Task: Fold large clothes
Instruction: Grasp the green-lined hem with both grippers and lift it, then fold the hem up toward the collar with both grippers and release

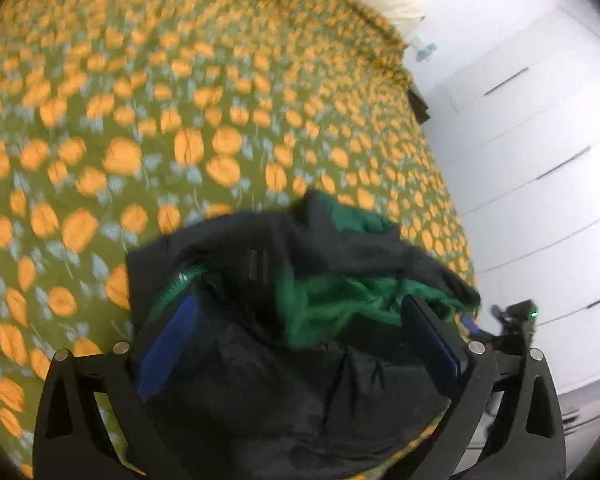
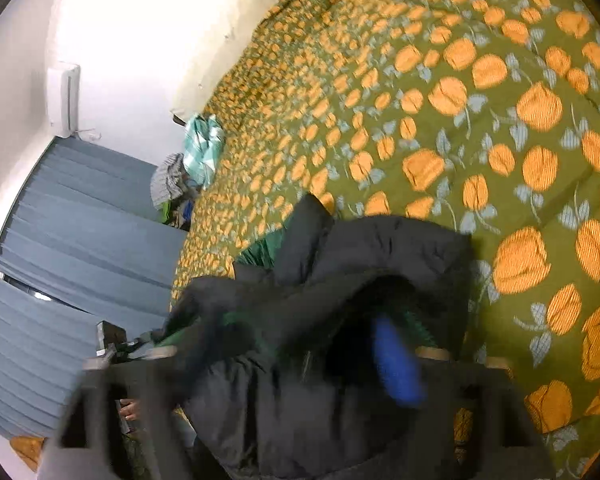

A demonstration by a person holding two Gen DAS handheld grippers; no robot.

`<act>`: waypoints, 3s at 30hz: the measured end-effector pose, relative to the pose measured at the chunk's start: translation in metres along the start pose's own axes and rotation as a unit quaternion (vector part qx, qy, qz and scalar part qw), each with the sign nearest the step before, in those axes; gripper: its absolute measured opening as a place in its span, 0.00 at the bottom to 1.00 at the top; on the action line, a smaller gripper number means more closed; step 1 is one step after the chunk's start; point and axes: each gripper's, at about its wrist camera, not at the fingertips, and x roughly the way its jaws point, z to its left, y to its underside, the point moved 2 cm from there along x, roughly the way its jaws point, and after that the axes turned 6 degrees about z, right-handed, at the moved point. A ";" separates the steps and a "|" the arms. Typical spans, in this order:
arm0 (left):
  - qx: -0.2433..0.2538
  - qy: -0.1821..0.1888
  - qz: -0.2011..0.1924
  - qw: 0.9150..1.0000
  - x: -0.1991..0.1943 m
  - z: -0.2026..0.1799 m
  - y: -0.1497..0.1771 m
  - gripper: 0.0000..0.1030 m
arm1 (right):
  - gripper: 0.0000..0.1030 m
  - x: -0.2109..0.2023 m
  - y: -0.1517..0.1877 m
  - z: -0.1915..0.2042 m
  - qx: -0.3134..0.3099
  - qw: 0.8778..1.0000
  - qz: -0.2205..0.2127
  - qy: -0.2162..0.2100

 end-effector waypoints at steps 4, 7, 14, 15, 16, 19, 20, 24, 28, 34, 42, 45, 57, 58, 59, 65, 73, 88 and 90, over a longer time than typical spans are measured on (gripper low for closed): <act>0.049 -0.036 0.034 0.998 0.020 0.005 0.006 0.99 | 0.99 0.013 0.007 0.028 -0.100 0.992 0.029 0.069; 0.090 -0.100 0.087 0.987 0.064 0.015 0.024 0.98 | 0.99 0.042 0.025 0.049 -0.199 0.967 0.064 0.145; 0.173 -0.217 0.031 0.960 0.068 -0.017 0.043 0.25 | 0.29 0.072 0.040 0.059 -0.262 0.918 0.056 0.292; 0.174 -0.214 0.010 0.961 0.057 -0.021 0.041 0.24 | 0.24 0.062 0.039 0.064 -0.263 0.918 0.039 0.294; 0.172 -0.211 -0.004 0.962 0.050 -0.025 0.037 0.24 | 0.24 0.051 0.035 0.073 -0.266 0.918 0.014 0.295; 0.149 -0.195 -0.066 0.967 0.035 -0.029 0.022 0.26 | 0.24 0.033 0.023 0.090 -0.280 0.912 -0.043 0.297; 0.138 -0.198 -0.079 0.967 0.040 -0.027 0.016 0.30 | 0.24 0.033 0.019 0.091 -0.280 0.909 -0.056 0.302; 0.103 -0.243 -0.082 0.961 0.090 0.002 0.002 0.51 | 0.24 0.063 0.003 0.054 -0.230 0.918 -0.048 0.320; 0.063 -0.261 -0.081 0.960 0.119 0.032 0.003 0.78 | 0.37 0.098 0.001 0.004 -0.169 0.934 -0.021 0.315; 0.027 -0.209 -0.091 0.973 0.130 0.059 0.014 0.84 | 0.42 0.111 0.009 -0.020 -0.172 0.939 -0.040 0.294; 0.018 -0.182 -0.098 0.978 0.136 0.064 0.018 0.86 | 0.42 0.124 0.010 -0.037 -0.160 0.950 -0.063 0.260; 0.013 -0.168 -0.100 0.981 0.138 0.068 0.018 0.86 | 0.42 0.126 0.009 -0.038 -0.158 0.952 -0.063 0.255; 0.002 -0.136 -0.105 0.985 0.142 0.077 0.018 0.87 | 0.42 0.127 0.010 -0.046 -0.147 0.959 -0.072 0.231; 0.002 -0.136 -0.105 0.985 0.142 0.077 0.018 0.87 | 0.42 0.126 0.011 -0.047 -0.147 0.959 -0.073 0.230; 0.002 -0.137 -0.104 0.985 0.142 0.077 0.018 0.87 | 0.42 0.127 0.011 -0.047 -0.146 0.960 -0.073 0.229; 0.001 -0.143 -0.096 0.985 0.141 0.074 0.017 0.87 | 0.42 0.126 0.010 -0.046 -0.150 0.957 -0.074 0.237; 0.005 -0.135 -0.049 0.990 0.097 0.060 0.019 0.87 | 0.43 0.097 0.004 -0.020 -0.152 0.956 -0.047 0.247; 0.003 -0.159 -0.100 0.982 0.033 0.049 0.092 0.88 | 0.52 0.033 0.107 -0.001 -0.110 0.975 -0.044 0.190; 0.035 -0.135 -0.115 0.984 0.025 0.017 0.091 0.91 | 0.53 0.022 0.119 0.009 -0.118 0.974 -0.066 0.183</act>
